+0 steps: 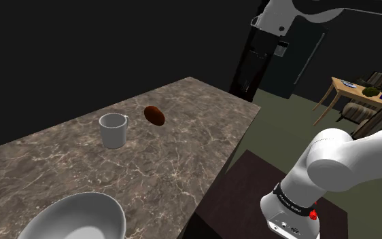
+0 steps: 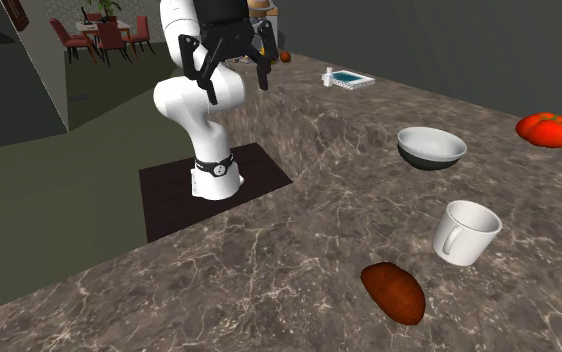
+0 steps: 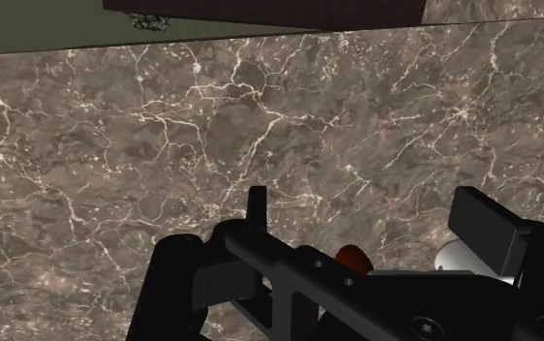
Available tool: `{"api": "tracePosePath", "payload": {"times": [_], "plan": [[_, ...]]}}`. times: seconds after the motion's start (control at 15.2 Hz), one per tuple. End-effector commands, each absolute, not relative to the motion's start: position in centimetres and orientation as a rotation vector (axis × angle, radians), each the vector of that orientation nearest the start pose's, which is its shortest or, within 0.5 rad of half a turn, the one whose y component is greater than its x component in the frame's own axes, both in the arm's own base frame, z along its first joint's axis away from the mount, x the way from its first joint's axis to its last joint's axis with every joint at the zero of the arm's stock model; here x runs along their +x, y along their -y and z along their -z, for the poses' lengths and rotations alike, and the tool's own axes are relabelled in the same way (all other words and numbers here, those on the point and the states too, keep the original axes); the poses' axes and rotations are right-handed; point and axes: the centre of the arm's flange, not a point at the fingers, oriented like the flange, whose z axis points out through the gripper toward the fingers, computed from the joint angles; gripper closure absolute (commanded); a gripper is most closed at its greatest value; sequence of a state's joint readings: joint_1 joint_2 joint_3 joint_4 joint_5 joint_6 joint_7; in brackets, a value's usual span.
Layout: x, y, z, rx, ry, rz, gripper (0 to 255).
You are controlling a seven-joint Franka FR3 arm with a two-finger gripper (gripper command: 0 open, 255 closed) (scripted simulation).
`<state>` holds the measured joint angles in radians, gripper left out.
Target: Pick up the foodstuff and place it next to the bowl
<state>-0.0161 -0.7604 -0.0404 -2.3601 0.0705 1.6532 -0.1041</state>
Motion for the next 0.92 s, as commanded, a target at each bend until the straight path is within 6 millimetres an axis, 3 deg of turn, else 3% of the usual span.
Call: {"api": "tracePosePath", "payload": {"times": [0.0, 0.86], "plan": [[32.2, 1.5, -58.8, -3.045, 0.082, 0.092, 0], [45.2, -9.3, -50.2, -3.231, 0.120, 0.033, 0]]}}
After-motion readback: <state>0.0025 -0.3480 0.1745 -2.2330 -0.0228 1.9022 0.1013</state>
